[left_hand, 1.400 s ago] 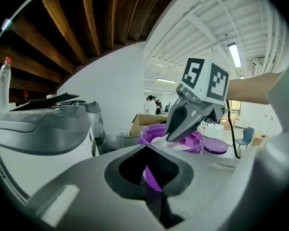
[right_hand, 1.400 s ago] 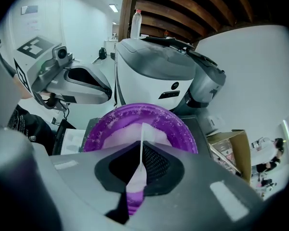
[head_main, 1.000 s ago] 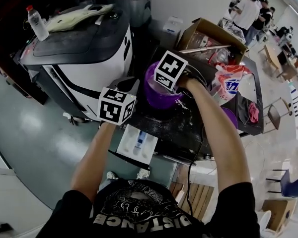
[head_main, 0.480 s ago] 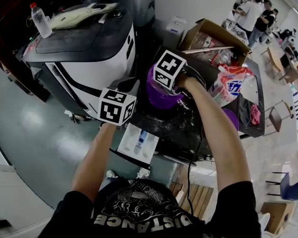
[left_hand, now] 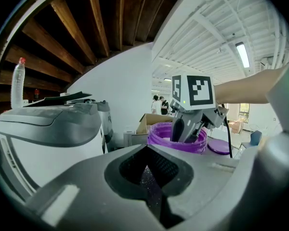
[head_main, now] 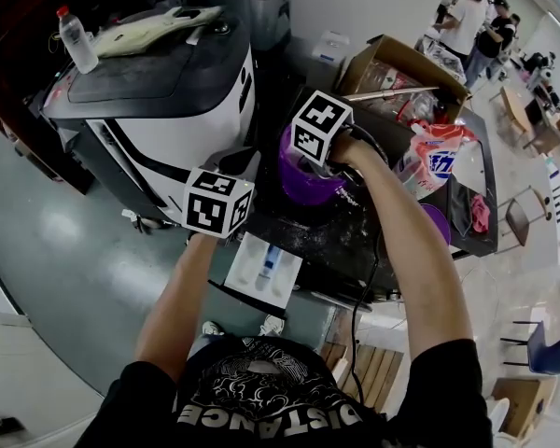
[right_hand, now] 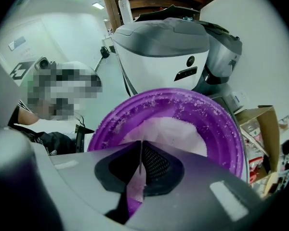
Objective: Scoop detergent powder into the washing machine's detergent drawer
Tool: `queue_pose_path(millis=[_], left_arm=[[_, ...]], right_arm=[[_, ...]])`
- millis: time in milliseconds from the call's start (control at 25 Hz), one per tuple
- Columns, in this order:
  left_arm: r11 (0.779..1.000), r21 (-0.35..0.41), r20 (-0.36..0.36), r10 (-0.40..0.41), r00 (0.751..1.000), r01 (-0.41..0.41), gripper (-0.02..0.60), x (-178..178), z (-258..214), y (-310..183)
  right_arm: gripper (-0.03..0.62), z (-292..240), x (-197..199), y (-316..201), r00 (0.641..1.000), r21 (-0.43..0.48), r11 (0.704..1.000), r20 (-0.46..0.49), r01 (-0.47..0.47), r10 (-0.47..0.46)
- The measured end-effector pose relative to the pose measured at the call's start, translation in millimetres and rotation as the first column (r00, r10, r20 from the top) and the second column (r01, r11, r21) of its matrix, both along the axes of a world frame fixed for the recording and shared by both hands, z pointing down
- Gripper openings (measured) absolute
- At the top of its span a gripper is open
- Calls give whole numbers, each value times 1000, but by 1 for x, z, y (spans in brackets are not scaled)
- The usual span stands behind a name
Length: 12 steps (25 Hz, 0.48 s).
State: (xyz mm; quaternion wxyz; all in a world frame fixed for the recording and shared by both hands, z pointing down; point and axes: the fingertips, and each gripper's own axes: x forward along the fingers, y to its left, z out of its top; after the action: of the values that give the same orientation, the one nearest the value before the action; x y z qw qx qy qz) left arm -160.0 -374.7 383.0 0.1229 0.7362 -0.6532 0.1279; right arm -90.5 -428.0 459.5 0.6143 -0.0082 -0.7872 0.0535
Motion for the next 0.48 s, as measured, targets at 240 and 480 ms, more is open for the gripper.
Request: queue_pose_path(millis=[240, 480], left_arm=[[1000, -5, -5, 11, 1000, -11, 0, 0, 4, 1], [1000, -4, -7, 18, 1000, -18, 0, -2, 3, 1]], right_arm=[[38, 1, 1, 2, 999, -47, 998, 4, -40, 40], [38, -2, -1, 3, 997, -94, 993, 7, -75, 76]])
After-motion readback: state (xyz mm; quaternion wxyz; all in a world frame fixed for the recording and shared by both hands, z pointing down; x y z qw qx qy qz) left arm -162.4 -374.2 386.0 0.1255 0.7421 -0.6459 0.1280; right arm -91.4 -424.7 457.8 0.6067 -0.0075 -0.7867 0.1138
